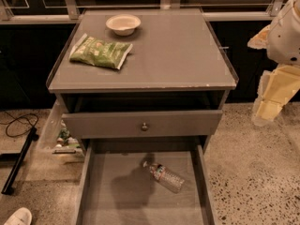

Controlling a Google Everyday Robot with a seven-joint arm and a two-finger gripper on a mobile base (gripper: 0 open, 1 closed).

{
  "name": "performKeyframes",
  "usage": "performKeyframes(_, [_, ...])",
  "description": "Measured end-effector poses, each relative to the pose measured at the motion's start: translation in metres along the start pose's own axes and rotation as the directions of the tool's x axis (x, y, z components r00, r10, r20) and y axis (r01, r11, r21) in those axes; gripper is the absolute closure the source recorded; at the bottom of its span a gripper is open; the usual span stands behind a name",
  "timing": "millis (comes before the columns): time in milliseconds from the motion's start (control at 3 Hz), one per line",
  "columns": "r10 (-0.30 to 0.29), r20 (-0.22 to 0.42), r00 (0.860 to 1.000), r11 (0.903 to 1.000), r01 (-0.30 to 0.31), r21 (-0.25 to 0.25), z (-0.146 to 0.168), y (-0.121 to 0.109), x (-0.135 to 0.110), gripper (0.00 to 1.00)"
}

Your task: Pick water bottle from middle drawer and place on counter

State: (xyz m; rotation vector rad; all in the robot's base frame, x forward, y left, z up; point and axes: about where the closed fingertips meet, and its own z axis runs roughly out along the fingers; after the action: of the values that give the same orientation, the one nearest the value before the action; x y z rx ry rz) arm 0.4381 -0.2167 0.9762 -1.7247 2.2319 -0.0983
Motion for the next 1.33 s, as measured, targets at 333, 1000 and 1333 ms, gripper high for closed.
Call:
performKeyframes(333, [0.0, 0.0, 1.0, 1.0, 0.0, 0.0, 0.0, 0.0, 0.0, 0.0])
performKeyframes(1000, [0.003, 0.082, 0.997, 0.9972, 0.003, -0.075, 0.058, 0.041, 0.018, 0.0])
performKeyframes(1333, [-0.011, 0.135, 0.991, 0.9935, 0.026, -0.111, 0.113, 0.06, 0.028, 0.0])
